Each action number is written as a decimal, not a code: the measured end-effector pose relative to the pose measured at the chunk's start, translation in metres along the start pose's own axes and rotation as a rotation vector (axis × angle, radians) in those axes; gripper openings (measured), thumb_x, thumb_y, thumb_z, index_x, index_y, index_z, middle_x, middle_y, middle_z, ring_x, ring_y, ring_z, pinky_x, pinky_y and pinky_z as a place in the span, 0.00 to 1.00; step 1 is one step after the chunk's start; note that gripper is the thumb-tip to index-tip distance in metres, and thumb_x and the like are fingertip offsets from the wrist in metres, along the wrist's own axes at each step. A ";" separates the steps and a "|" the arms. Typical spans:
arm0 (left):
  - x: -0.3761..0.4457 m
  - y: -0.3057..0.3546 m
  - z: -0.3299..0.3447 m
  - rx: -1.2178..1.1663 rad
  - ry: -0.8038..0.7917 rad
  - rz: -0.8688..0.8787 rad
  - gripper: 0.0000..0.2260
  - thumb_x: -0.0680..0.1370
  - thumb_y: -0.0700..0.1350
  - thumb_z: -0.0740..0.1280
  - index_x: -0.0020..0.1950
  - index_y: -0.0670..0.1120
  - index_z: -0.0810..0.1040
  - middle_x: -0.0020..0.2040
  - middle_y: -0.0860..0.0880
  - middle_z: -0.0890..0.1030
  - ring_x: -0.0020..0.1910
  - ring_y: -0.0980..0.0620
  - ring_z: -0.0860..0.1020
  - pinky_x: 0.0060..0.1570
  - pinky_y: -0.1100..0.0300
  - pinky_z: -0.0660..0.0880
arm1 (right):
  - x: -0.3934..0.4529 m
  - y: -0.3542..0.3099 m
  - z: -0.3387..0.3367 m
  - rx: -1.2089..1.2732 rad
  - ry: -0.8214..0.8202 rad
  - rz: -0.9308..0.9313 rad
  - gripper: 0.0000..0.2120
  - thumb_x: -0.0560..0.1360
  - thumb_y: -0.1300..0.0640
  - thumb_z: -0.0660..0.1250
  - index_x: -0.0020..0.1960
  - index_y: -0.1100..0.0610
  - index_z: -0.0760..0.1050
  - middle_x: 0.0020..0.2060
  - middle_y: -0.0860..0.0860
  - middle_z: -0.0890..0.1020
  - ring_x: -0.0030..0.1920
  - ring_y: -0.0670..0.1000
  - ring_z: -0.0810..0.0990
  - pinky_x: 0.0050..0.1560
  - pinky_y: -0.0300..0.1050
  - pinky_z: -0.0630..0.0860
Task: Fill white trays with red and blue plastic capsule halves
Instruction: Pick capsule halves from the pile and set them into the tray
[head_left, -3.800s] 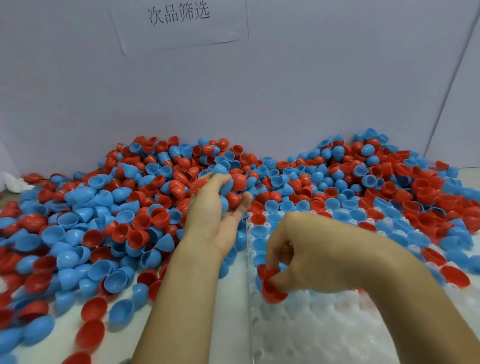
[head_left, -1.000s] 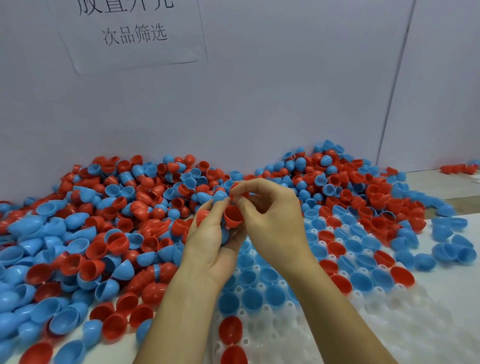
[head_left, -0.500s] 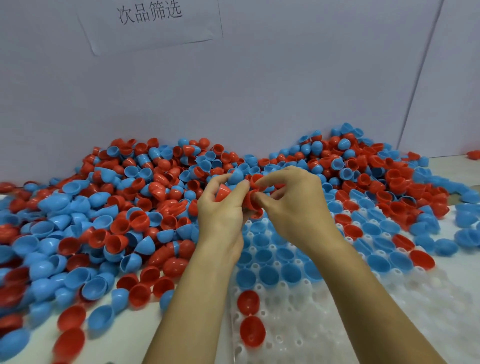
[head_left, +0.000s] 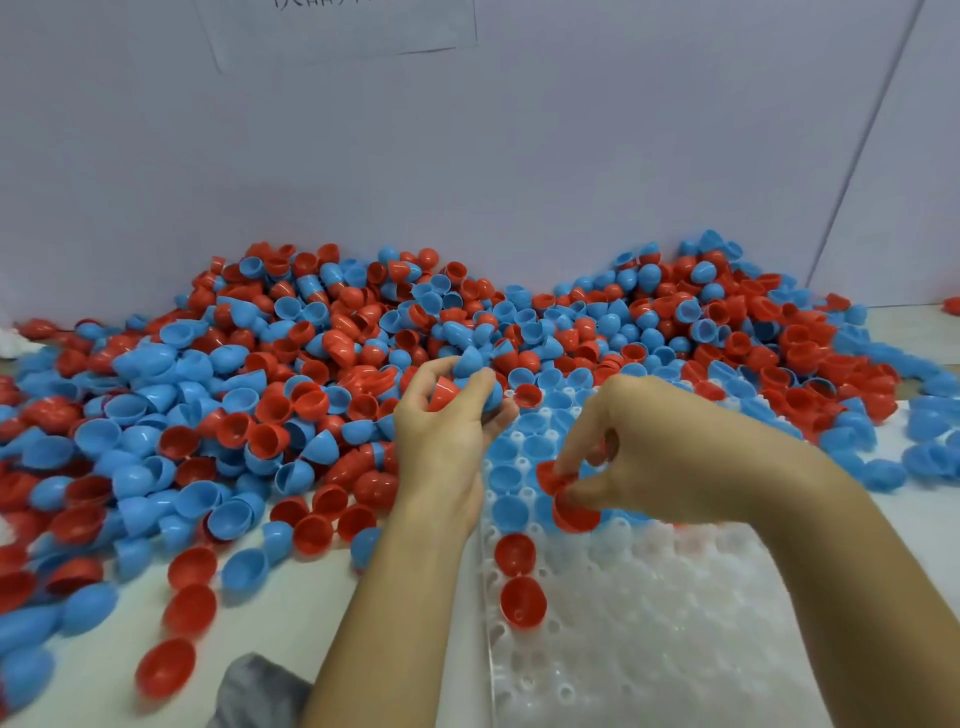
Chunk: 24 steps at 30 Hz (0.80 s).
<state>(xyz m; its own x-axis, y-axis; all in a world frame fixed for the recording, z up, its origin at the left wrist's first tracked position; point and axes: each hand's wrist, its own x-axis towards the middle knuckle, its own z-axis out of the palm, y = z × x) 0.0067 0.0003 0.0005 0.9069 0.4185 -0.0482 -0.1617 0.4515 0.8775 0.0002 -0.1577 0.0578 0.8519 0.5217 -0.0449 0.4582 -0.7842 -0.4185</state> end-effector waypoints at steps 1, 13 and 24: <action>-0.002 0.000 -0.001 -0.001 -0.006 -0.004 0.06 0.78 0.34 0.70 0.49 0.44 0.79 0.42 0.43 0.79 0.38 0.49 0.79 0.43 0.58 0.83 | -0.003 -0.002 0.002 -0.011 -0.029 0.001 0.03 0.70 0.49 0.76 0.43 0.41 0.85 0.30 0.39 0.79 0.33 0.39 0.76 0.25 0.29 0.68; -0.013 0.006 -0.013 -0.087 -0.022 -0.017 0.06 0.77 0.34 0.70 0.48 0.44 0.80 0.35 0.47 0.82 0.32 0.53 0.81 0.39 0.61 0.81 | -0.006 -0.014 0.034 -0.125 -0.225 0.205 0.10 0.67 0.54 0.80 0.33 0.47 0.80 0.29 0.42 0.80 0.27 0.41 0.78 0.25 0.33 0.72; -0.005 0.008 -0.004 -0.122 -0.038 -0.104 0.03 0.78 0.36 0.70 0.49 0.42 0.79 0.41 0.46 0.81 0.36 0.51 0.81 0.42 0.58 0.83 | 0.012 -0.005 -0.012 -0.022 -0.077 0.043 0.05 0.76 0.46 0.70 0.46 0.42 0.85 0.35 0.36 0.83 0.37 0.37 0.81 0.42 0.38 0.77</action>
<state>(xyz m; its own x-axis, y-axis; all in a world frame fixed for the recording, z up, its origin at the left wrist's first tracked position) -0.0007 0.0052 0.0053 0.9349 0.3355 -0.1162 -0.1098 0.5844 0.8040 0.0106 -0.1514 0.0702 0.8493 0.5111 -0.1321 0.4281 -0.8132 -0.3943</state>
